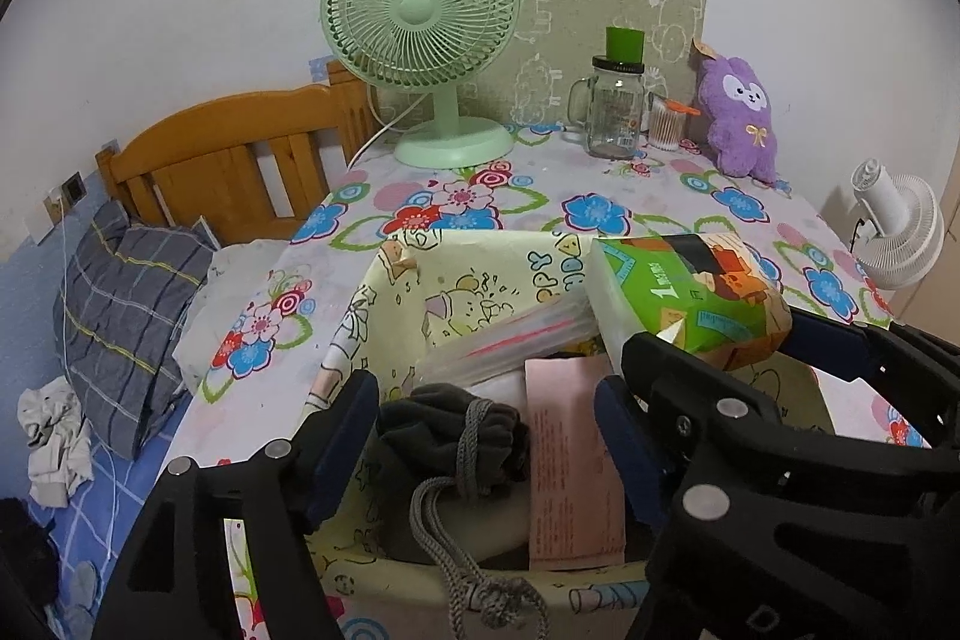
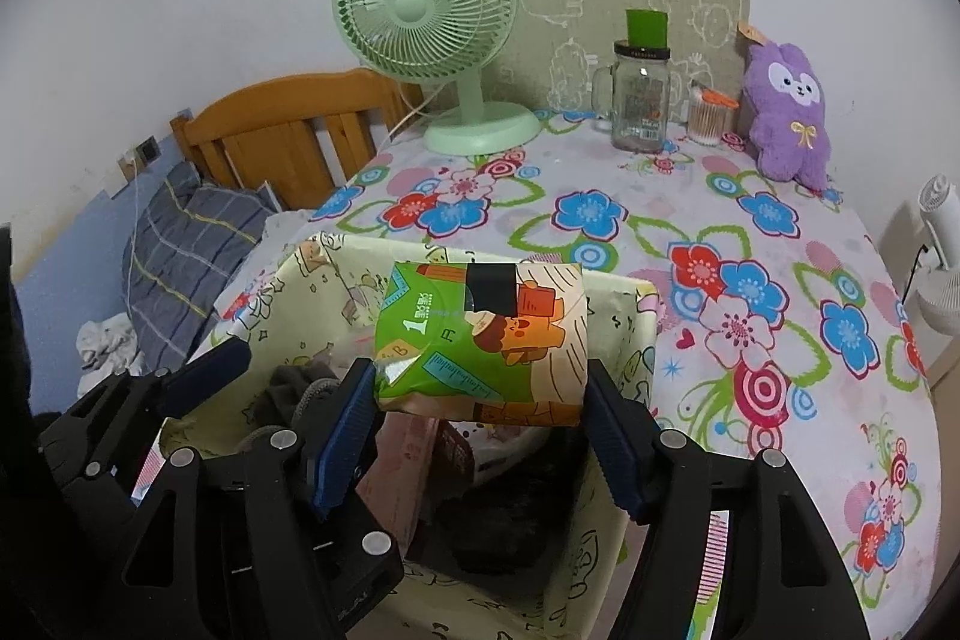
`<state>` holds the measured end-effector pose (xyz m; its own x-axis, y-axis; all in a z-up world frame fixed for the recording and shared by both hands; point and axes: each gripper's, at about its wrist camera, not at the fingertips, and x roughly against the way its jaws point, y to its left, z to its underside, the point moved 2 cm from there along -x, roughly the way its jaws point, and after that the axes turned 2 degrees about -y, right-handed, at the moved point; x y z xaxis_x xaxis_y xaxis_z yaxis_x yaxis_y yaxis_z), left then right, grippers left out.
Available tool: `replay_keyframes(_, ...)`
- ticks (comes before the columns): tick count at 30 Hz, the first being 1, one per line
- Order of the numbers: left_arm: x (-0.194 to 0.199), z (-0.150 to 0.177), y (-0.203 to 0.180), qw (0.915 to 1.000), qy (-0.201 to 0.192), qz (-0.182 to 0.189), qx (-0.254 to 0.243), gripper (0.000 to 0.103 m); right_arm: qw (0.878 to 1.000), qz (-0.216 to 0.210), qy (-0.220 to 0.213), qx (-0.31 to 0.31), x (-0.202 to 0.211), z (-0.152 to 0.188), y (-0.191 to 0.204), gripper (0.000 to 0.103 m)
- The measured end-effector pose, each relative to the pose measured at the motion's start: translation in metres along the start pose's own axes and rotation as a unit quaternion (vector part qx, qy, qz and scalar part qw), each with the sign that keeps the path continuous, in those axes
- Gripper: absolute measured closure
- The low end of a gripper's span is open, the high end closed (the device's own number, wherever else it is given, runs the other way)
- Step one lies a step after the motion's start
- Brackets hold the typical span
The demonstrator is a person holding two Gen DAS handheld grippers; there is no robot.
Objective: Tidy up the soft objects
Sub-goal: 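Lower the pink card and green box into the paper box and open both tools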
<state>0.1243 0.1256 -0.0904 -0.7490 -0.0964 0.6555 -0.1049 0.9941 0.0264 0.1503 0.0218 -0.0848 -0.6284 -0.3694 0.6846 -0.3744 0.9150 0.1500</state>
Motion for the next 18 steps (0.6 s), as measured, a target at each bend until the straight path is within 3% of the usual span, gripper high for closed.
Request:
replay_keyframes(3, -0.001, 0.003, 0.0, 1.0, 0.005, 0.004, 0.001, 0.026, 1.0, 0.01, 0.012, 0.001, -0.002, 0.001, -0.002, 0.023)
replay_keyframes(18, 0.023, 0.002, -0.016, 0.9997, -0.011, 0.02, -0.005, 0.018, 1.0, 0.004, -0.007, 0.013, 0.026, 0.004, -0.007, 0.017)
